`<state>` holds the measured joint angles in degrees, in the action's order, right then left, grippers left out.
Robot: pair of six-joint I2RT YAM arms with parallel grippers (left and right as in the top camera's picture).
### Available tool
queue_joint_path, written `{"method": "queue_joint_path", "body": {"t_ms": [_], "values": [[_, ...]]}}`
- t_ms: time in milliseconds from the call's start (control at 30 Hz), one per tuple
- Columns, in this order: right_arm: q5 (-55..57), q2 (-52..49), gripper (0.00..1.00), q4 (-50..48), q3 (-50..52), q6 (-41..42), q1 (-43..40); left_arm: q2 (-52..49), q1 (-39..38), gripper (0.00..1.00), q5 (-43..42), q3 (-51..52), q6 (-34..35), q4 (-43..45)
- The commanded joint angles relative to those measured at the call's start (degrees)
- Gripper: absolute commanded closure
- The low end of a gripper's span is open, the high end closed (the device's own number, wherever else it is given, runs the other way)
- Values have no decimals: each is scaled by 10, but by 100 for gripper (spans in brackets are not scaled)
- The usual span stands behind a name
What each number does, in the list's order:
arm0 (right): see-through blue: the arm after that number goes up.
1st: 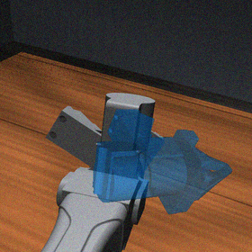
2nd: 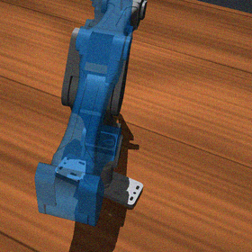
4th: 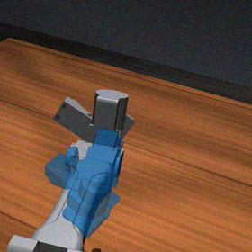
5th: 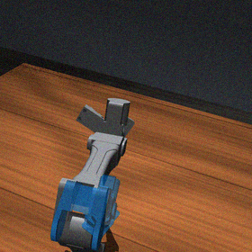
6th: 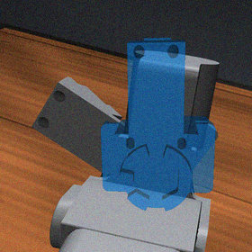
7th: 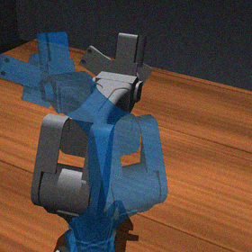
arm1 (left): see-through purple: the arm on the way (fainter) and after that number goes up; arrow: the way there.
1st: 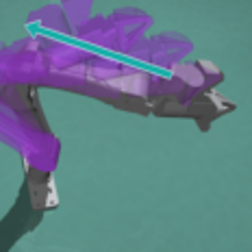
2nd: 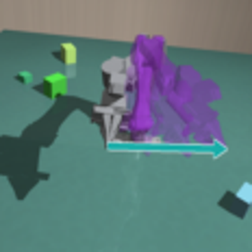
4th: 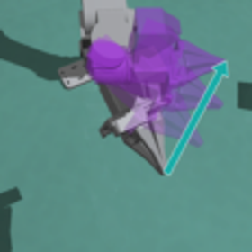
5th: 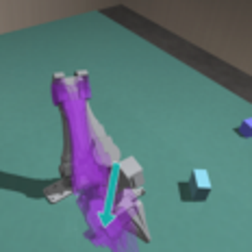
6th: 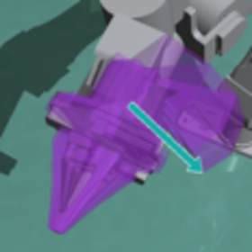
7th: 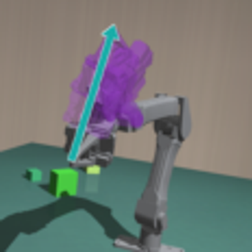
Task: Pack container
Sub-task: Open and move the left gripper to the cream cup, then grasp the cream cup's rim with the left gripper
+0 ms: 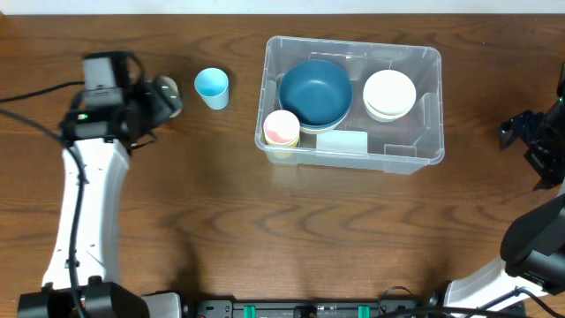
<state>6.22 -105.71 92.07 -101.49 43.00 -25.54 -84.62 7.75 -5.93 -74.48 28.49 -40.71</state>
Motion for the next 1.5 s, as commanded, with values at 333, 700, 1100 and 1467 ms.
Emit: {"method": "queue_joint_path", "body": {"t_ms": [333, 700, 1100, 1467], "values": [[7, 3, 1, 0, 1, 7, -1, -148, 25, 1, 30, -146, -2, -94], [6, 3, 1, 0, 1, 7, -1, -269, 28, 1, 56, -234, 7, -116], [7, 3, 1, 0, 1, 7, 0, -321, 55, 1, 56, -234, 11, -100], [6, 3, 1, 0, 1, 7, -1, -342, 55, 0, 51, -234, -2, -84]]}}
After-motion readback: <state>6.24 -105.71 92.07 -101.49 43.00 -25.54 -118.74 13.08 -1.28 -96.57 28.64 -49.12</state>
